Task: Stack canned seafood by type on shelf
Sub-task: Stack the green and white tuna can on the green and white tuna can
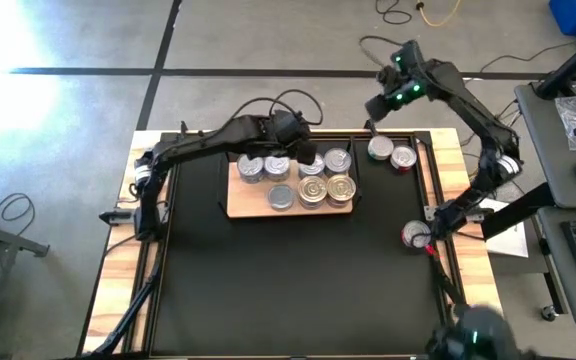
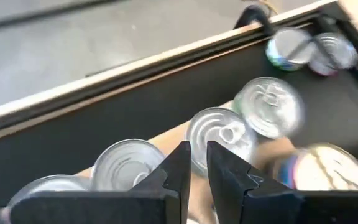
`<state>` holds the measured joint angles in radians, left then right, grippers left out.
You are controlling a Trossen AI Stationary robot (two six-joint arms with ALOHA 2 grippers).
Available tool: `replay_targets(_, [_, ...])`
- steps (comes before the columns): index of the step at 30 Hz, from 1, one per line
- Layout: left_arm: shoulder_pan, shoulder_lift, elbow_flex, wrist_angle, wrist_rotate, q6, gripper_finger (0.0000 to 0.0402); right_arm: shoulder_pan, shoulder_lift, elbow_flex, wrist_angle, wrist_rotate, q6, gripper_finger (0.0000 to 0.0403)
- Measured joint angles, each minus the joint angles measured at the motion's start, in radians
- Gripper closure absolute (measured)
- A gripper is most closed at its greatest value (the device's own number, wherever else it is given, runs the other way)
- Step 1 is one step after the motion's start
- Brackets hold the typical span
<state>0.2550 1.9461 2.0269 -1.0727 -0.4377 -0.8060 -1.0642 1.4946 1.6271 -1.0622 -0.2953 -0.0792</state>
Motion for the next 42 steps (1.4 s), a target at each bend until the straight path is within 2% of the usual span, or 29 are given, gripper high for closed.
replay_targets(3, [-0.054,0.0,0.131,-0.141,-0.075,0.023,0.0365,-0.13,0.048,-0.032,0.061,-0.168,0.161,0.039])
replay_targets(5, [-0.088,0.0,0.218,-0.248,-0.138,0.019,0.0365,-0.179,0.082,-0.046,0.088,-0.249,0.258,0.039])
replay_targets(8, [-0.129,-0.002,0.331,-0.393,-0.203,-0.007,0.0365,-0.191,0.114,-0.075,0.116,-0.24,0.311,0.039])
replay_targets(9, [-0.14,-0.016,0.329,-0.407,-0.228,-0.014,0.0365,-0.189,0.115,-0.088,0.14,-0.238,0.329,0.039])
replay_targets(12, [-0.157,-0.084,0.259,-0.43,-0.258,-0.057,0.0365,-0.164,0.097,-0.153,0.234,-0.233,0.4,0.039])
replay_targets(14, [-0.161,-0.119,0.217,-0.468,-0.262,-0.111,0.0365,-0.151,0.079,-0.202,0.281,-0.194,0.427,0.039])
replay_targets(19, [-0.165,-0.199,0.09,-0.474,-0.287,-0.17,0.0365,-0.145,0.052,-0.302,0.289,0.001,0.404,0.039])
replay_targets(21, [-0.165,-0.227,0.041,-0.47,-0.287,-0.177,0.0365,-0.147,0.052,-0.345,0.283,0.007,0.433,0.039])
replay_targets(25, [-0.163,-0.275,-0.042,-0.443,-0.287,-0.192,0.0365,-0.143,0.058,-0.421,0.31,-0.048,0.512,0.039])
replay_targets(28, [-0.162,-0.3,-0.088,-0.421,-0.287,-0.203,0.0365,-0.146,0.069,-0.482,0.378,-0.051,0.609,0.039])
replay_targets(35, [-0.178,-0.337,-0.16,-0.409,-0.287,-0.232,0.0365,-0.151,0.071,-0.597,0.647,-0.023,0.944,0.039])
replay_targets(39, [-0.198,-0.348,-0.169,-0.404,-0.281,-0.246,0.0365,-0.151,0.094,-0.631,0.625,0.063,1.07,0.039])
replay_targets(42, [-0.221,-0.35,-0.16,-0.404,-0.254,-0.24,0.0365,-0.15,0.098,-0.668,0.612,0.086,1.189,0.039])
